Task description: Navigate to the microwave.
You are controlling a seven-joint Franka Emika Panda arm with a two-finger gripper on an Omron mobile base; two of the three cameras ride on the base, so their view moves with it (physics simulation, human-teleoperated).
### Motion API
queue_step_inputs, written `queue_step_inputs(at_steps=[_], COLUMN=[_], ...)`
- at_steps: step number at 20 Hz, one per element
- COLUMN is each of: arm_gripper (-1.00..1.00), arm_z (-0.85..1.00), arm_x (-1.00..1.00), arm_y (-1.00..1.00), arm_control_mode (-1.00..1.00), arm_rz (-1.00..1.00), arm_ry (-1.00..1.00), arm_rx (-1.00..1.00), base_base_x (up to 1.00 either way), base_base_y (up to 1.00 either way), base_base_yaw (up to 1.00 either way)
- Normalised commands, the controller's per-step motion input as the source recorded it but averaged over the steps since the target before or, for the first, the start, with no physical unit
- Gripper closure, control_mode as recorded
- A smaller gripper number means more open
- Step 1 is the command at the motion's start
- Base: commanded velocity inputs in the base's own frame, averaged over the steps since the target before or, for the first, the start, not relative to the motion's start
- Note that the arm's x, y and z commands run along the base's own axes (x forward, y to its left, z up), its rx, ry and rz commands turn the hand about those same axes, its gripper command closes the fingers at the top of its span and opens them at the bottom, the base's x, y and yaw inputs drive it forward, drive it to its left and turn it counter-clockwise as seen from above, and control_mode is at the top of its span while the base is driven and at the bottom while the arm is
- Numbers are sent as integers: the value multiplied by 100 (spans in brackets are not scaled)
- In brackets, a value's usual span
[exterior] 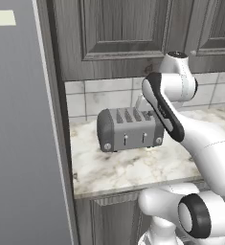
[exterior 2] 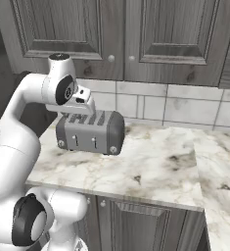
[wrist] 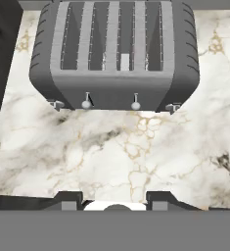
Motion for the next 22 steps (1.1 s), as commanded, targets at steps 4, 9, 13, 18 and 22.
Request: queue_step_inputs(at_steps=[4, 9, 13, 18, 22], arm_gripper=[-100, -100, -100, -100, -100], arm_z=[0, 0, 0, 0, 0], arm_x=[0, 0, 0, 0, 0], arm_y=[0, 0, 0, 0, 0], arm_control_mode=[100, 100, 100, 100, 100], arm_rz=[0, 0, 0, 0, 0], arm_ry=[0, 0, 0, 0, 0], arm_rx=[0, 0, 0, 0, 0], base_base_x=[0, 0, -8, -64, -67], base_base_y=[0, 0, 0, 26, 44], base_base_yaw=[0, 0, 0, 0, -16])
